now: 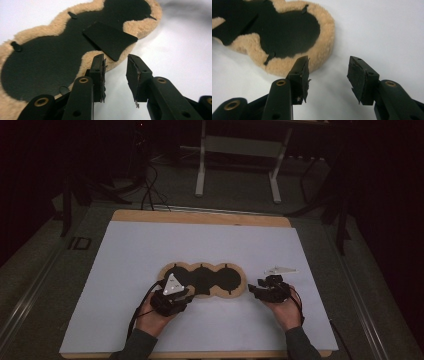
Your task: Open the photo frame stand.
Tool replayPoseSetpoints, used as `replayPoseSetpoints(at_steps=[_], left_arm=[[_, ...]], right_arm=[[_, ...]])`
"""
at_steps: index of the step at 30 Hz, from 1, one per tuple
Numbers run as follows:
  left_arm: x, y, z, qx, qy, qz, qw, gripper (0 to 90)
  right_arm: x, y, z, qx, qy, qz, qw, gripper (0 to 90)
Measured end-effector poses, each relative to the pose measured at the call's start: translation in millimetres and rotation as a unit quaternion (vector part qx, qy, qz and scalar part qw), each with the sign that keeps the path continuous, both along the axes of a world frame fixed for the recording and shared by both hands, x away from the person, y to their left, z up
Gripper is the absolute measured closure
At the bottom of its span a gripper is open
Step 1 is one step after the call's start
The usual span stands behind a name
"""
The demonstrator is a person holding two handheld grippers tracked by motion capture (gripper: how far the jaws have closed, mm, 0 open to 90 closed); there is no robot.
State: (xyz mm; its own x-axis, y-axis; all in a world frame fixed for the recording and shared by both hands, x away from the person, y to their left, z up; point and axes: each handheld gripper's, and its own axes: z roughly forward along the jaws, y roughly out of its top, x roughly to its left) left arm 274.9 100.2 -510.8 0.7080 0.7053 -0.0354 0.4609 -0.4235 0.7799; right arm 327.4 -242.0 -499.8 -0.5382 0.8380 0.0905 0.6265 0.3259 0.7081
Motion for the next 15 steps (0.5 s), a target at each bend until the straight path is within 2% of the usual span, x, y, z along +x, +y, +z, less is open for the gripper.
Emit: replayPoseSetpoints(at_steps=[3, 6, 9, 13, 15], left_arm=[[-0.2, -2.2, -1.9, 0.002, 0.001, -0.005, 1.0, 71.5], [1.1, -6.4, -7.0, 0.005, 0.013, -0.017, 0.9997, 73.7], [2.3, -8.1, -9.5, 0.008, 0.018, -0.019, 0.9996, 77.4], [3.6, -12.2, -16.1, 0.026, 0.017, -0.018, 0.9994, 88.0], [4.6, -12.7, -18.2, 0.023, 0.023, -0.014, 0.9994, 89.6]], right_arm=[[-2.5, -0.1, -1.5, -0.005, 0.002, 0.003, 1.0, 50.8], [-7.9, -1.8, -4.0, 0.0, -0.004, 0.002, 1.0, 49.4], [-11.7, -2.3, -7.1, 0.012, -0.01, 0.0, 0.9999, 49.2], [-14.7, 1.2, -8.9, -0.001, -0.027, 0.006, 0.9996, 48.8], [-15.1, 2.4, -9.9, -0.003, -0.034, 0.004, 0.9994, 48.9]])
